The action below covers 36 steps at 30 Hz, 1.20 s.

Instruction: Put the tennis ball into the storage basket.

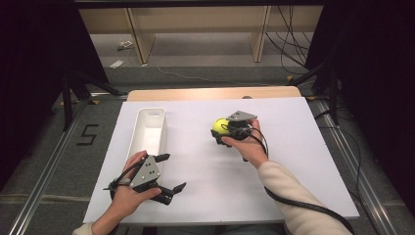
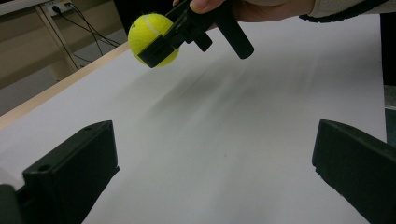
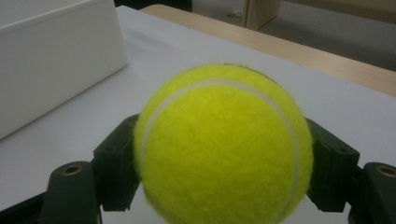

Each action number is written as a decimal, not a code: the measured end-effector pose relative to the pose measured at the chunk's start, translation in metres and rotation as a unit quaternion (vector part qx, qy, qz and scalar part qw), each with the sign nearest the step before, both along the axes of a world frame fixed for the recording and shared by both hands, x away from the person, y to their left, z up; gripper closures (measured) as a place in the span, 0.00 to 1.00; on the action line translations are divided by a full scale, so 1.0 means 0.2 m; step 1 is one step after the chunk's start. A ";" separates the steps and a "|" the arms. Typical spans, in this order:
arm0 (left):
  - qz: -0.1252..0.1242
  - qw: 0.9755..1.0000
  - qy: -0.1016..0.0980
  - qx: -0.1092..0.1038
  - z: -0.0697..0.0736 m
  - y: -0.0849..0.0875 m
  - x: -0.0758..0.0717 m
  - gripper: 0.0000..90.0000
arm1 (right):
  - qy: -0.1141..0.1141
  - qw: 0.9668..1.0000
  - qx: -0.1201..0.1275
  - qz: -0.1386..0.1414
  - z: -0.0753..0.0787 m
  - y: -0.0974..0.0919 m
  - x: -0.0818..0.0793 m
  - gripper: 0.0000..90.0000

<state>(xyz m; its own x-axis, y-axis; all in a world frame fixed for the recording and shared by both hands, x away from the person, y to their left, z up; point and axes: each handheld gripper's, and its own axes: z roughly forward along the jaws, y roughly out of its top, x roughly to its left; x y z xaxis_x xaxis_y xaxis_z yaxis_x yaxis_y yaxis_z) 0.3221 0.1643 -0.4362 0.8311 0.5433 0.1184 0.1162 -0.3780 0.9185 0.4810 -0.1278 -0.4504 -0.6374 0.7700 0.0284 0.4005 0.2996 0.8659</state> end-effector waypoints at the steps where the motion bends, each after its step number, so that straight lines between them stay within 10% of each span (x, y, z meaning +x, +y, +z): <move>1: 0.000 1.000 0.000 0.000 0.00 0.00 0.00 0.00 | -0.001 1.000 0.000 0.000 0.00 0.00 0.00 0.29; 36: 0.000 1.000 -0.001 0.000 0.00 0.00 0.00 0.00 | -0.016 1.000 0.004 0.006 0.05 0.02 -0.02 0.29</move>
<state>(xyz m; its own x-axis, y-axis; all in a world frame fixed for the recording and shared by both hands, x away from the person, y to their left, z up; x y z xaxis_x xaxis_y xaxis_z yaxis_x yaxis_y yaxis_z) 0.3221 0.1641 -0.4361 0.8310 0.5432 0.1196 0.1149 -0.3780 0.9187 0.4775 -0.1229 -0.4408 -0.6479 0.7616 0.0137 0.3692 0.2982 0.8802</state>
